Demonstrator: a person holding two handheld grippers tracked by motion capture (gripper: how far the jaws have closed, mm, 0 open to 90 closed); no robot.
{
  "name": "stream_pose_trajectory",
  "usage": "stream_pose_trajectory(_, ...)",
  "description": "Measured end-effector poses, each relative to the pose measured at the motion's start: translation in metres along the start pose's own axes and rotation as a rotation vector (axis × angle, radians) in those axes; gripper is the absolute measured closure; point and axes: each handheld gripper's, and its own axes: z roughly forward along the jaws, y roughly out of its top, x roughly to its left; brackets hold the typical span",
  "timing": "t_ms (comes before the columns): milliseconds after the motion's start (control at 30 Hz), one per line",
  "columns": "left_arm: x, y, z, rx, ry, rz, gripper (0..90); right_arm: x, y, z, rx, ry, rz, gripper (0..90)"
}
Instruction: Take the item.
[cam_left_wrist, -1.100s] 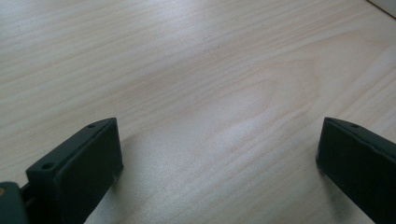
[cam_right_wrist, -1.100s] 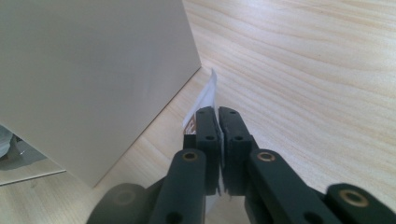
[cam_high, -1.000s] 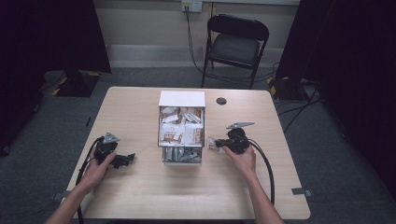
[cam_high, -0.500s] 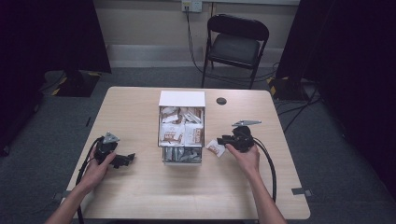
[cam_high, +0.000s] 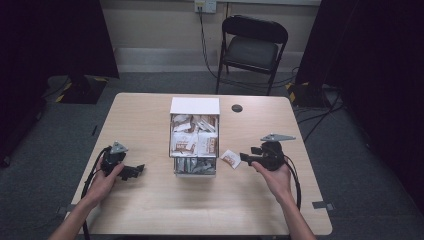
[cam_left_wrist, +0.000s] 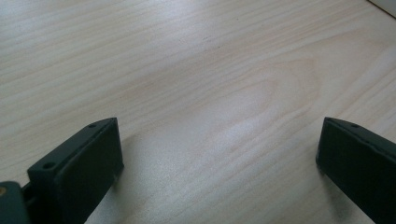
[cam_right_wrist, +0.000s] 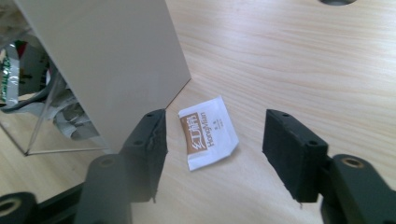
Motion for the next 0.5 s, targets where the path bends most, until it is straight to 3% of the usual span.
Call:
stream_pose_trajectory(267, 0.0, 0.0, 0.0, 0.0, 0.0, 0.0, 0.0, -0.004, -0.016, -0.034, -0.05, -0.038, 0.043, 29.9)
stream_pose_trajectory(500, 0.0, 0.0, 0.0, 0.0, 0.0, 0.0, 0.0, -0.02, -0.037, -0.053, -0.023, -0.131, 0.089, 25.3)
